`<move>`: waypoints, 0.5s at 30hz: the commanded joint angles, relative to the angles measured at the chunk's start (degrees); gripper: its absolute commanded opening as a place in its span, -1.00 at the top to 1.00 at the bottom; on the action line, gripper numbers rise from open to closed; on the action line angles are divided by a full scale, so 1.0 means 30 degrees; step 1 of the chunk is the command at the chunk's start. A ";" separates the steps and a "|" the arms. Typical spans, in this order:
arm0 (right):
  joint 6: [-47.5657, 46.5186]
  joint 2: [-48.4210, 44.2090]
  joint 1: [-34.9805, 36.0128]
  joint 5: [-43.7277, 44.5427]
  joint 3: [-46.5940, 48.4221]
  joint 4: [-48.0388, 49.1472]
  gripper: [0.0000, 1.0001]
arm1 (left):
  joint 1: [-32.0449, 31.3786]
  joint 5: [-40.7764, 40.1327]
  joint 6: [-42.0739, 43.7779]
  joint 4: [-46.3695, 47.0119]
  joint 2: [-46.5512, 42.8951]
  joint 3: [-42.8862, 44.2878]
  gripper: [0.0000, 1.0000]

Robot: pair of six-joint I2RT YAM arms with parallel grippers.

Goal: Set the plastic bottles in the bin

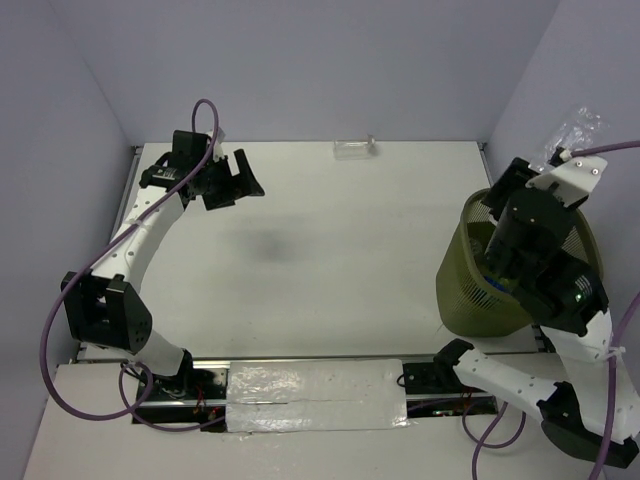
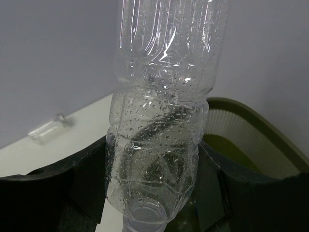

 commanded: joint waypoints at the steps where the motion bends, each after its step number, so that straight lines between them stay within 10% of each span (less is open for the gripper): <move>1: 0.4117 -0.0102 0.0045 0.2924 -0.0778 -0.5821 0.03 | 0.0089 0.0564 -0.0199 0.0527 -0.0698 0.0215 -0.99; 7: 1.2259 -0.0865 0.0045 0.2488 -0.1508 -1.3381 0.00 | 0.0060 0.0681 -0.0404 0.0497 -0.0786 -0.0047 -0.99; 15: 1.3568 -0.3032 -0.0892 0.1344 -0.3942 -1.4122 -0.53 | 0.0089 0.0974 -0.0785 0.0731 -0.0729 -0.0341 -0.99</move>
